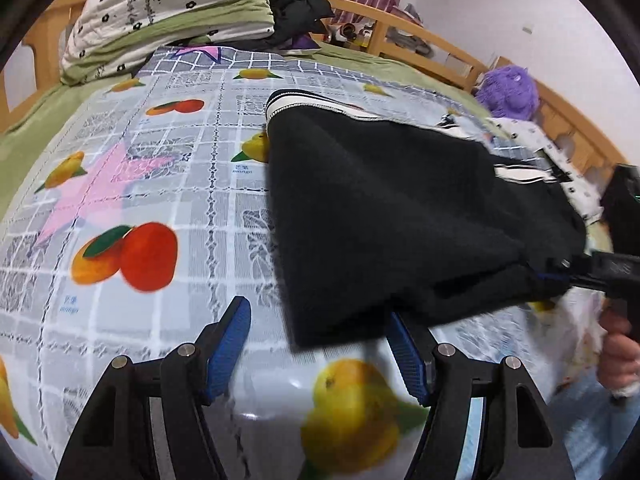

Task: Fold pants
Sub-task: 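Lower the folded cuff with the left gripper while right gripper grasps the pants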

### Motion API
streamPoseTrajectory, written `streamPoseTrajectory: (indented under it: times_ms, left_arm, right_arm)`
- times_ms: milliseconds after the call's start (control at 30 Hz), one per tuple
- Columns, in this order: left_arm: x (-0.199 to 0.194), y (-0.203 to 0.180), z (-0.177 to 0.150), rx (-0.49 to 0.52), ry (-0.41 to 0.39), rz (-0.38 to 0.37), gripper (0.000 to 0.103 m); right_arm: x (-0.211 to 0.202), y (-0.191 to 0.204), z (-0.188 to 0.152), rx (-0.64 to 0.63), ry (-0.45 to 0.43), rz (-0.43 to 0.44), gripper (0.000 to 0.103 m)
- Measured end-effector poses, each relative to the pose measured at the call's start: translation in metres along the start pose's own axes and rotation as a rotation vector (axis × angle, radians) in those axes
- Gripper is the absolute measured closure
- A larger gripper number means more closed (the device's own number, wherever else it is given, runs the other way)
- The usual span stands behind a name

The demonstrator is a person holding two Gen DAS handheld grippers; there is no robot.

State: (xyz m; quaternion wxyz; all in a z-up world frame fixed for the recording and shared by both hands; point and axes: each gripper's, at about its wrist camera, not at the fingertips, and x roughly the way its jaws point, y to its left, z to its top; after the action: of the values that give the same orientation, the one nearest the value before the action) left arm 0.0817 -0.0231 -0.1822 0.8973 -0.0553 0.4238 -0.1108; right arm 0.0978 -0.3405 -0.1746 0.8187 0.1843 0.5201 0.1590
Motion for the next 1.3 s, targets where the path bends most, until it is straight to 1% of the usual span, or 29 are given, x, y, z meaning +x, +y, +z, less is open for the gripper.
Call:
streamPoseTrajectory:
  times_ms: [67,133,167,200,233,267,333,400,467,533,567,600,633,667,700,733,767,800,833,867,900,933,967,1000,1067,1133,1167,1267,1300]
  left_arm:
    - [0.001,-0.004,-0.001,0.012,-0.028,0.012,0.037]
    - [-0.001,-0.003,-0.003,-0.001,-0.051,-0.004,0.037]
    - [-0.002,-0.001,-0.004,-0.013,-0.055,-0.015,0.037]
    - [-0.002,0.0,-0.005,-0.022,-0.061,-0.027,0.037]
    - [-0.001,0.001,-0.005,-0.027,-0.067,-0.031,0.037]
    - [-0.001,0.001,-0.005,-0.028,-0.073,-0.028,0.037]
    - [-0.001,-0.002,-0.005,-0.018,-0.084,-0.021,0.037]
    - [-0.002,-0.004,-0.004,-0.009,-0.091,-0.004,0.037]
    - [-0.003,-0.002,-0.003,-0.015,-0.105,0.01,0.039]
    - [-0.002,0.003,-0.003,-0.045,-0.11,0.031,0.043]
    - [-0.001,0.008,-0.003,-0.076,-0.104,0.015,0.043]
    - [-0.002,0.01,-0.004,-0.092,-0.103,-0.002,0.043]
    - [-0.003,0.012,-0.004,-0.102,-0.106,-0.012,0.043]
    - [-0.005,0.013,-0.004,-0.104,-0.107,-0.017,0.043]
    - [-0.006,0.012,-0.004,-0.1,-0.105,-0.018,0.043]
    - [-0.007,0.011,-0.005,-0.091,-0.103,-0.017,0.043]
    - [-0.007,0.011,-0.006,-0.086,-0.102,-0.012,0.043]
    - [-0.006,0.011,-0.007,-0.081,-0.097,-0.004,0.043]
    - [-0.004,0.012,-0.008,-0.075,-0.09,-0.002,0.043]
    - [-0.004,0.012,-0.009,-0.066,-0.091,-0.001,0.043]
    - [-0.004,0.01,-0.01,-0.053,-0.09,0.009,0.043]
    - [-0.005,0.009,-0.009,-0.043,-0.086,0.016,0.044]
    - [-0.008,0.008,-0.01,-0.031,-0.077,0.008,0.044]
    - [-0.012,0.008,-0.012,-0.022,-0.072,-0.006,0.044]
    - [-0.021,0.011,-0.016,-0.007,-0.062,-0.034,0.044]
    - [-0.031,0.018,-0.019,-0.01,-0.057,-0.04,0.043]
    - [-0.035,0.022,-0.02,-0.019,-0.052,-0.048,0.043]
    - [-0.041,0.031,-0.012,-0.066,-0.041,-0.109,0.043]
    - [-0.04,0.032,-0.008,-0.074,-0.039,-0.116,0.043]
  right_arm:
    - [0.005,0.004,-0.001,-0.019,-0.006,-0.014,0.058]
    - [0.015,0.009,0.0,-0.032,-0.011,-0.033,0.059]
    - [0.02,0.012,0.001,-0.035,-0.015,-0.047,0.063]
    - [0.024,0.016,0.002,-0.049,-0.028,-0.075,0.075]
    - [0.025,0.022,0.002,-0.071,-0.044,-0.102,0.082]
    - [0.024,0.027,0.003,-0.097,-0.067,-0.114,0.087]
    - [0.013,0.035,0.006,-0.113,-0.125,-0.107,0.09]
    - [-0.018,0.04,0.009,-0.115,-0.246,-0.071,0.091]
    - [-0.05,0.039,0.01,-0.119,-0.345,-0.053,0.091]
    - [-0.064,0.028,0.007,-0.1,-0.364,-0.055,0.091]
    - [-0.062,0.018,0.005,-0.075,-0.342,-0.105,0.091]
    - [-0.055,0.01,0.004,-0.059,-0.308,-0.135,0.091]
    - [-0.045,0.002,0.004,-0.032,-0.262,-0.147,0.091]
    - [-0.032,-0.01,0.002,0.004,-0.198,-0.146,0.091]
    - [-0.023,-0.013,0.0,-0.004,-0.161,-0.166,0.092]
    - [-0.019,-0.012,-0.003,-0.025,-0.154,-0.197,0.092]
    - [-0.023,-0.013,-0.007,-0.033,-0.185,-0.203,0.092]
    - [-0.033,-0.012,-0.011,-0.044,-0.225,-0.178,0.092]
    - [-0.041,-0.012,-0.013,-0.062,-0.247,-0.17,0.092]
    - [-0.04,-0.011,-0.013,-0.077,-0.24,-0.191,0.092]
    - [-0.031,-0.013,-0.014,-0.078,-0.196,-0.223,0.09]
    - [-0.019,-0.016,-0.013,-0.073,-0.141,-0.231,0.089]
    - [-0.008,-0.018,-0.015,-0.074,-0.09,-0.242,0.088]
    - [-0.008,-0.013,-0.017,-0.103,-0.1,-0.258,0.085]
    - [-0.02,-0.005,-0.018,-0.159,-0.121,-0.248,0.081]
    - [-0.039,-0.002,-0.019,-0.164,-0.188,-0.208,0.072]
    - [-0.047,0.0,-0.02,-0.157,-0.219,-0.196,0.066]
    - [-0.053,-0.004,-0.014,-0.132,-0.286,-0.145,0.065]
    - [-0.048,-0.006,-0.009,-0.12,-0.287,-0.149,0.065]
